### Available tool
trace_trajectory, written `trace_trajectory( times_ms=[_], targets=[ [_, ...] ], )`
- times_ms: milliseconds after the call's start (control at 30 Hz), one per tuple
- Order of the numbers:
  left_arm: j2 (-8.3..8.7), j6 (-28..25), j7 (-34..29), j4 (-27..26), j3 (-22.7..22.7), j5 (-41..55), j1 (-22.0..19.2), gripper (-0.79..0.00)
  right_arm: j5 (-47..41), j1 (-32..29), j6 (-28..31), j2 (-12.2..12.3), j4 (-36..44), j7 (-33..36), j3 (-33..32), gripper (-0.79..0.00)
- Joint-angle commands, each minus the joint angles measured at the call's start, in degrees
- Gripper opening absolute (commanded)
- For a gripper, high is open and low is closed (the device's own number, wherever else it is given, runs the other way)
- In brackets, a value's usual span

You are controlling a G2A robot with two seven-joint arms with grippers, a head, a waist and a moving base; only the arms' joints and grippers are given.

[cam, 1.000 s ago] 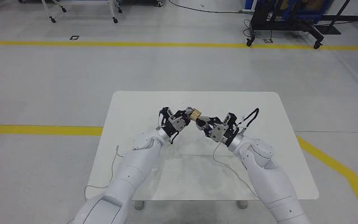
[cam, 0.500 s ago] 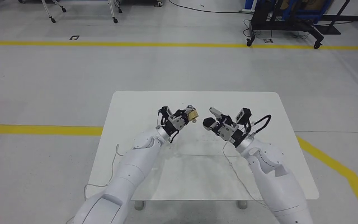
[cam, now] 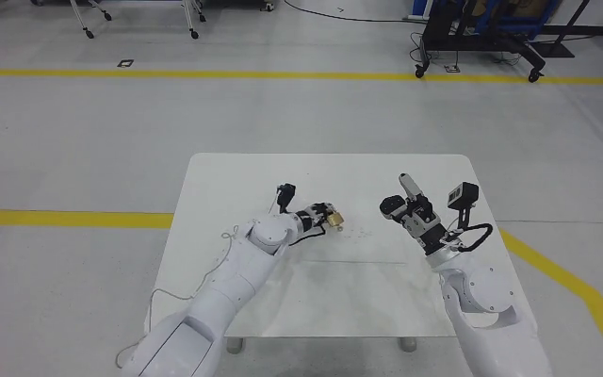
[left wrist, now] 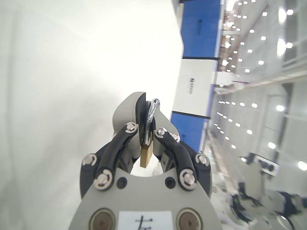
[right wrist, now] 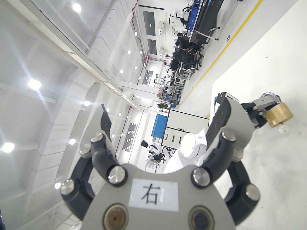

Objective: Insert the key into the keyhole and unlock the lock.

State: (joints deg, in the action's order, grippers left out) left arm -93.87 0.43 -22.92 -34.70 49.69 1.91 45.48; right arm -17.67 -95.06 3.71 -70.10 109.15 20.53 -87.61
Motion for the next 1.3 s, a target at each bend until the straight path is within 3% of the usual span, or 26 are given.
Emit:
trace_trajectory(
  times_ms=[0,33,67,133,167,200,267,567,667,800,967,1133,1200,1267],
  targets=[
    [-0.34,3.3,0.6,-0.7,-0.9,-1.3,0.2,-0.785,0.0,0.0,0.0,0.0,0.0,0.0,0.0,0.000],
    [-0.46,4.1,0.5,-1.0,-1.3,-1.7,0.2,-0.779,0.0,0.0,0.0,0.0,0.0,0.0,0.0,0.000],
    [-0.56,4.9,0.3,-1.2,-1.5,-1.9,0.3,-0.686,0.0,0.0,0.0,0.0,0.0,0.0,0.0,0.000],
    [-0.69,6.0,-0.8,-1.7,-1.7,-2.1,0.4,-0.594,0.0,0.0,0.0,0.0,0.0,0.0,0.0,0.000],
    [-0.71,6.6,-1.2,-1.9,-1.7,-2.1,0.4,-0.505,0.0,0.0,0.0,0.0,0.0,0.0,0.0,0.000],
    [-0.71,7.2,-1.6,-2.1,-1.9,-2.5,0.4,-0.246,0.0,0.0,0.0,0.0,0.0,0.0,0.0,0.000],
    [-0.67,8.2,-2.2,-2.8,-1.8,-2.7,0.6,0.000,0.0,0.0,0.0,0.0,0.0,0.0,0.0,0.000],
    [0.67,10.1,-2.5,-10.3,0.4,-4.3,3.5,0.000,0.0,0.0,0.0,0.0,0.0,0.0,0.0,0.000],
    [1.61,8.5,1.2,-15.0,2.4,-5.7,5.9,0.000,0.0,0.0,0.0,0.0,0.0,0.0,0.0,0.000],
    [3.31,5.0,4.8,-25.4,6.6,-7.0,10.8,0.000,-0.7,0.3,0.6,-0.1,-0.1,0.0,0.3,0.000],
    [5.72,2.0,6.3,-40.9,12.9,-10.6,18.2,0.000,-3.7,-0.8,7.4,0.0,0.7,0.4,-2.9,0.000],
    [6.92,-3.1,7.6,-54.5,16.6,-10.4,25.4,0.000,-5.8,-2.7,11.9,0.0,2.4,-0.6,-6.3,0.000],
    [6.91,-2.9,7.6,-53.8,16.5,-10.7,25.0,-0.001,-5.9,-2.7,12.2,0.0,2.5,-0.6,-6.4,-0.001],
    [6.98,-3.9,7.5,-56.4,16.9,-9.7,26.1,0.000,-5.9,-2.7,12.0,0.0,2.4,-0.6,-6.3,-0.001]
  ],
)
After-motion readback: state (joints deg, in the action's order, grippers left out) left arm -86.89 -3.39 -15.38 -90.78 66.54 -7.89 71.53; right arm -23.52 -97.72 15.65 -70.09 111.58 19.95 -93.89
